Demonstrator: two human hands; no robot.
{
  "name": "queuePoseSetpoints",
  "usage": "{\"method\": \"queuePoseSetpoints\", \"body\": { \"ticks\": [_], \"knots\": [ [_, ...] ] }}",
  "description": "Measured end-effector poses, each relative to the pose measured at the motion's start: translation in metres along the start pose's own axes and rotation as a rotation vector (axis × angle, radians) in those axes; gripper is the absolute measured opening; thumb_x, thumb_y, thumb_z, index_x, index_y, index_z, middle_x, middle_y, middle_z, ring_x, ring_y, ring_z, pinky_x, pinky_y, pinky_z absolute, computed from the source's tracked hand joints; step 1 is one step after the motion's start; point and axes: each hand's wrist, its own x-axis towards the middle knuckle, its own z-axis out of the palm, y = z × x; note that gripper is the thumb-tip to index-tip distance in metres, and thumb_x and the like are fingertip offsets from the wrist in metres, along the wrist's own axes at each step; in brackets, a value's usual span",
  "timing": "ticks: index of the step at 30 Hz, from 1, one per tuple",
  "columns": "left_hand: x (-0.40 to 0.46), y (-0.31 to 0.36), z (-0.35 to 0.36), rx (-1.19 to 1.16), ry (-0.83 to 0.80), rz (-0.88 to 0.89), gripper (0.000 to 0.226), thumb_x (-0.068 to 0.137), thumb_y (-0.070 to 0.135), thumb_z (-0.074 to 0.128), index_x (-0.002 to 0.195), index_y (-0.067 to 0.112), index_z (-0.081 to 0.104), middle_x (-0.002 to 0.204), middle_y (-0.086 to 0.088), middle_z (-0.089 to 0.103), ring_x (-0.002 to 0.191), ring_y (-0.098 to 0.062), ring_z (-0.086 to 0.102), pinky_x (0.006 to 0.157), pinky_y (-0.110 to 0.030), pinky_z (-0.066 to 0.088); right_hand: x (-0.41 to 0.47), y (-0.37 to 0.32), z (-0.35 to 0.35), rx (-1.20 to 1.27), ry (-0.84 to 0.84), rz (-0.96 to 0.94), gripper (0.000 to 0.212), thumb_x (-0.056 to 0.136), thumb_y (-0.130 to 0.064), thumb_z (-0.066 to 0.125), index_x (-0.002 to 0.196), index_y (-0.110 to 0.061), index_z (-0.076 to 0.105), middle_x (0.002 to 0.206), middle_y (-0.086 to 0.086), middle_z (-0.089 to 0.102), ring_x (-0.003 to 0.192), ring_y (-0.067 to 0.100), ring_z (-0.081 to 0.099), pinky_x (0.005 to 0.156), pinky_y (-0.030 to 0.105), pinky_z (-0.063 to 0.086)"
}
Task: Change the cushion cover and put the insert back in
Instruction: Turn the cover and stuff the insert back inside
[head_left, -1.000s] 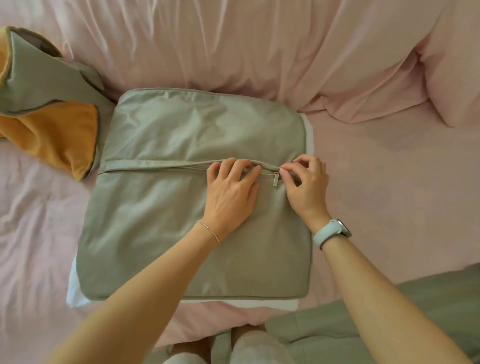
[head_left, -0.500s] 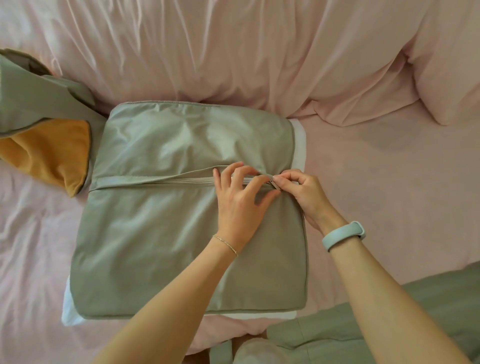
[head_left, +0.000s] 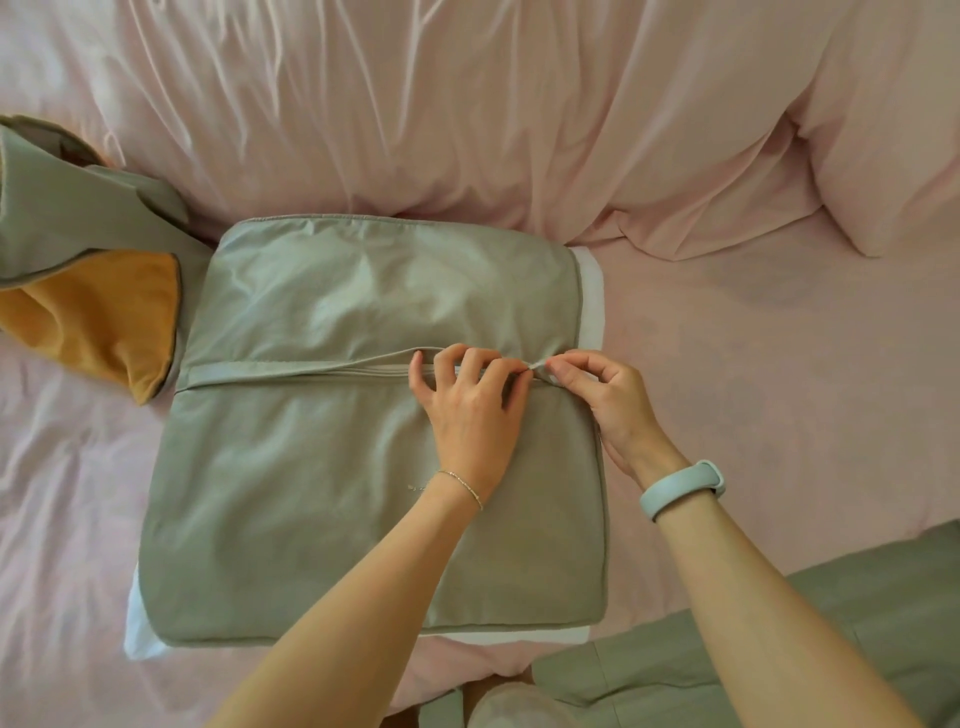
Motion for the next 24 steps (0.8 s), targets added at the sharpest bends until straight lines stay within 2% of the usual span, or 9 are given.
{"method": "queuePoseSetpoints", "body": {
  "ticks": [4, 6, 10, 12, 15, 18, 20, 24],
  "knots": [
    [-0.001, -0.002, 0.003, 0.053, -0.014, -0.027, 0.02, 0.081, 0.033, 0.055, 0.068, 0.021, 0.065, 0.069, 0.007, 0.061, 0.093, -0.016, 0.043, 0.099, -0.047, 0.02, -0.003, 0.006, 0.003, -0.173, 0.1, -0.132, 0.01, 0.085, -0.005, 0.063, 0.081, -0.012, 0.068, 0.093, 0.0, 0.063, 0.089, 0.006, 0.058, 0.084, 0.016, 0.044],
    [0.001, 0.002, 0.005, 0.055, -0.013, -0.074, 0.021, 0.08, 0.032, 0.053, 0.066, 0.018, 0.061, 0.067, 0.005, 0.059, 0.092, -0.016, 0.043, 0.099, -0.047, 0.019, -0.004, 0.01, 0.007, -0.295, 0.12, -0.216, 0.01, 0.085, -0.002, 0.062, 0.086, -0.01, 0.068, 0.095, 0.0, 0.06, 0.093, 0.01, 0.055, 0.078, 0.007, 0.039],
    [0.001, 0.007, 0.007, 0.004, -0.024, -0.14, 0.018, 0.073, 0.032, 0.05, 0.065, 0.018, 0.059, 0.069, 0.005, 0.059, 0.093, -0.016, 0.041, 0.099, -0.045, 0.016, -0.003, 0.021, 0.011, -0.508, 0.131, -0.328, 0.014, 0.084, -0.005, 0.065, 0.097, -0.007, 0.068, 0.102, 0.001, 0.052, 0.104, 0.015, 0.044, 0.084, -0.001, 0.029],
    [-0.001, 0.005, 0.005, -0.002, -0.026, -0.13, 0.017, 0.07, 0.031, 0.05, 0.066, 0.017, 0.058, 0.073, 0.003, 0.058, 0.094, -0.016, 0.041, 0.099, -0.046, 0.018, -0.003, 0.026, 0.012, -0.628, 0.137, -0.414, 0.018, 0.082, -0.008, 0.067, 0.1, -0.006, 0.069, 0.102, 0.003, 0.051, 0.102, 0.015, 0.041, 0.088, 0.001, 0.026],
    [-0.001, 0.003, -0.003, -0.044, -0.009, -0.153, 0.016, 0.07, 0.03, 0.05, 0.065, 0.016, 0.057, 0.081, 0.0, 0.057, 0.094, -0.017, 0.041, 0.097, -0.04, 0.019, -0.003, 0.03, 0.015, -0.731, 0.156, -0.458, 0.017, 0.082, -0.012, 0.068, 0.098, -0.008, 0.07, 0.101, 0.007, 0.055, 0.099, 0.018, 0.044, 0.088, 0.018, 0.031],
    [0.005, -0.002, -0.019, -0.127, 0.055, -0.334, 0.018, 0.071, 0.031, 0.048, 0.064, 0.016, 0.055, 0.086, -0.002, 0.056, 0.097, -0.015, 0.039, 0.092, -0.032, 0.015, -0.005, 0.03, 0.019, -0.738, 0.252, -0.474, 0.014, 0.082, -0.016, 0.063, 0.092, -0.011, 0.072, 0.096, 0.006, 0.059, 0.096, 0.025, 0.051, 0.082, 0.03, 0.038],
    [0.009, -0.016, -0.035, -0.166, 0.079, -0.492, 0.019, 0.074, 0.031, 0.049, 0.067, 0.014, 0.056, 0.093, -0.003, 0.055, 0.102, -0.015, 0.037, 0.094, -0.033, 0.013, -0.006, 0.03, 0.021, -0.766, 0.301, -0.476, 0.015, 0.082, -0.017, 0.06, 0.089, -0.011, 0.072, 0.094, 0.006, 0.06, 0.094, 0.028, 0.054, 0.079, 0.035, 0.041],
    [0.007, -0.069, -0.079, -0.14, 0.065, -0.636, 0.021, 0.077, 0.033, 0.056, 0.076, 0.013, 0.061, 0.106, -0.003, 0.054, 0.115, -0.02, 0.039, 0.101, -0.035, 0.013, -0.006, 0.027, 0.032, -0.871, 0.373, -0.416, 0.01, 0.084, -0.012, 0.061, 0.087, -0.01, 0.071, 0.096, 0.007, 0.061, 0.098, 0.028, 0.054, 0.079, 0.035, 0.034]
  ]
}}
